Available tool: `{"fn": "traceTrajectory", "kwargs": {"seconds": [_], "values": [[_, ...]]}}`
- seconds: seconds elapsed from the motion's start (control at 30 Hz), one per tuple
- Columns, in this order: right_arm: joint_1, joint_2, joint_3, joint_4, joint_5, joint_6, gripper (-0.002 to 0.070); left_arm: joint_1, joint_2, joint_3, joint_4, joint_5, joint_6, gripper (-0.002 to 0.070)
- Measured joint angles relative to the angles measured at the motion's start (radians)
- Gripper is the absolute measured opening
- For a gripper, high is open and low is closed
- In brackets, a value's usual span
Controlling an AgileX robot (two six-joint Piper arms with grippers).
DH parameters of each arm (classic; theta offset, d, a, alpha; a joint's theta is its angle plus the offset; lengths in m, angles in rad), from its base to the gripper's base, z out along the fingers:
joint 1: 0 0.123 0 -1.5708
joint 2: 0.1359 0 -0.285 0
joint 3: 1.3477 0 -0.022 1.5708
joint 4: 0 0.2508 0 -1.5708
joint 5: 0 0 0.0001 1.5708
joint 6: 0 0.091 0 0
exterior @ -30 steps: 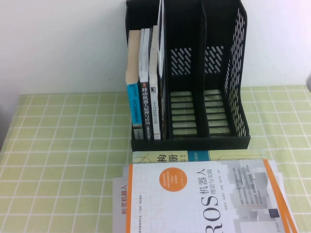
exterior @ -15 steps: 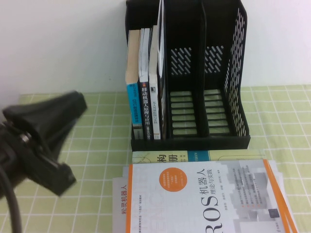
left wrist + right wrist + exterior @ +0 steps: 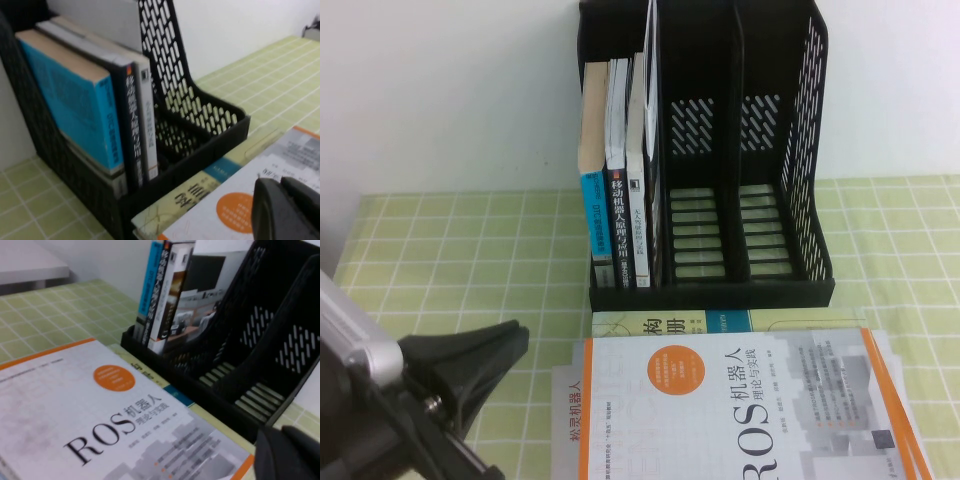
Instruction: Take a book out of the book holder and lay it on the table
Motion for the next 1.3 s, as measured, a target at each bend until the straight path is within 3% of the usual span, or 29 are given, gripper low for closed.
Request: {"fn": "traceTrajectory", "kwargs": {"seconds": [0.27,0.67,1.13,1.3], "values": [[-0.001,-0.166,0.082,0.014,0.087,-0.008,-0.0001,0.000,0.000,0.041,-0.034,-0.014,0.011,-0.0003],[-0.001,-0.168,0.084,-0.010,0.260,-0.010,-0.0001,0.000,0.000,0.041,-0.072,-0.017,0.015,-0.0003],[-0.001,-0.168,0.084,0.007,0.276,-0.008,-0.0002,0.000,0.000,0.044,-0.077,-0.019,0.015,-0.0003],[-0.001,-0.168,0.084,0.008,0.276,-0.008,-0.0002,0.011,-0.088,0.073,-0.081,-0.190,0.015,-0.0001]]}}
